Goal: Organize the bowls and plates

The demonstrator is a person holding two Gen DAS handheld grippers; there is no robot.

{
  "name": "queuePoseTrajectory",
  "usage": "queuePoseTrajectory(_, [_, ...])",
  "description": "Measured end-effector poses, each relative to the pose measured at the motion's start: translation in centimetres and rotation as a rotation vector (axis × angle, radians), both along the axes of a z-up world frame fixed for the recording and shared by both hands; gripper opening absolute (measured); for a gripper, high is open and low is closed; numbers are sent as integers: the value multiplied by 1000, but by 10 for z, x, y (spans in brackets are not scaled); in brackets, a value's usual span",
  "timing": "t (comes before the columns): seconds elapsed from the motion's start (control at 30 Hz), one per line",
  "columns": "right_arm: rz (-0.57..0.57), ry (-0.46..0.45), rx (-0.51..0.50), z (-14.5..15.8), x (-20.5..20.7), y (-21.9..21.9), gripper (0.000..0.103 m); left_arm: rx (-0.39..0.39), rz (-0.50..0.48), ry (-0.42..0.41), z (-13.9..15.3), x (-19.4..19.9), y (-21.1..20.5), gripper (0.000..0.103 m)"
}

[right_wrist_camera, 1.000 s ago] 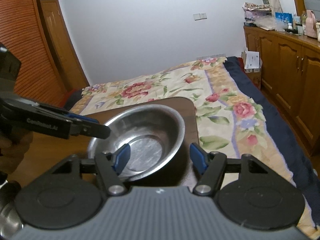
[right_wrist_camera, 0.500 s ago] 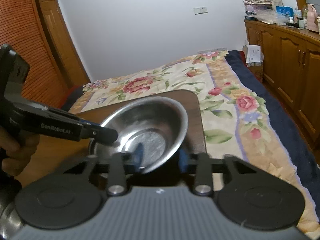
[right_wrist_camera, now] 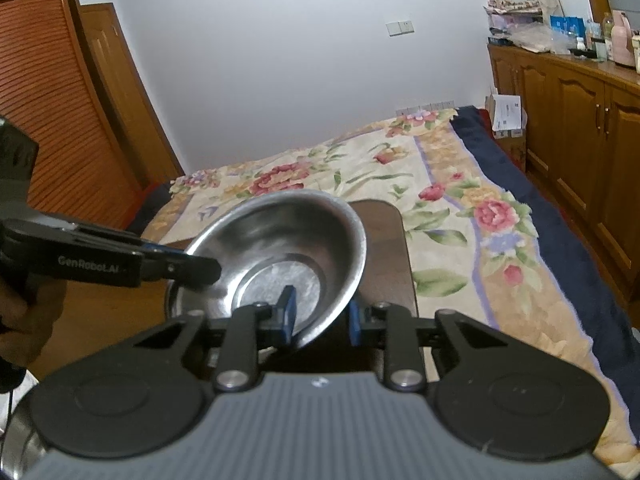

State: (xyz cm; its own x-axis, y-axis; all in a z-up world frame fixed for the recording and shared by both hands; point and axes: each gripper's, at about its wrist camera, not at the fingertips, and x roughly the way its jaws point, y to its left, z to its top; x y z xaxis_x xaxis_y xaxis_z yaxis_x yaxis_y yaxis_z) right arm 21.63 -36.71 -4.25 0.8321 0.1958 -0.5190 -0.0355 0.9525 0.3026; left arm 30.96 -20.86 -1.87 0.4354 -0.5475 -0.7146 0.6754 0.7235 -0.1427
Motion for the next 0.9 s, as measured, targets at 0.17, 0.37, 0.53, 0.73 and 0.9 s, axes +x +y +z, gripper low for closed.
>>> queuePoseTrajectory(0.17, [3,-20,-18,10,-5,5,28,-13,7,-19,9,-8,7,18])
queuePoseTrajectory(0.37, [7,-45,-37,21,-11,12,28,-29,10,-42,22,-21,18,19])
queuePoseTrajectory(0.53, [17,-69,-45,29,-16,18,28,-41,13,-70,34,-34,28,19])
queuePoseTrajectory(0.73, [30,-93,-56,40,-24,27,28,-59,19,-105,49,-51,42,19])
queuePoseTrajectory(0.9, [40,-118,-67,49,-33,37,28,-76,28,-126,58,-66,56,19])
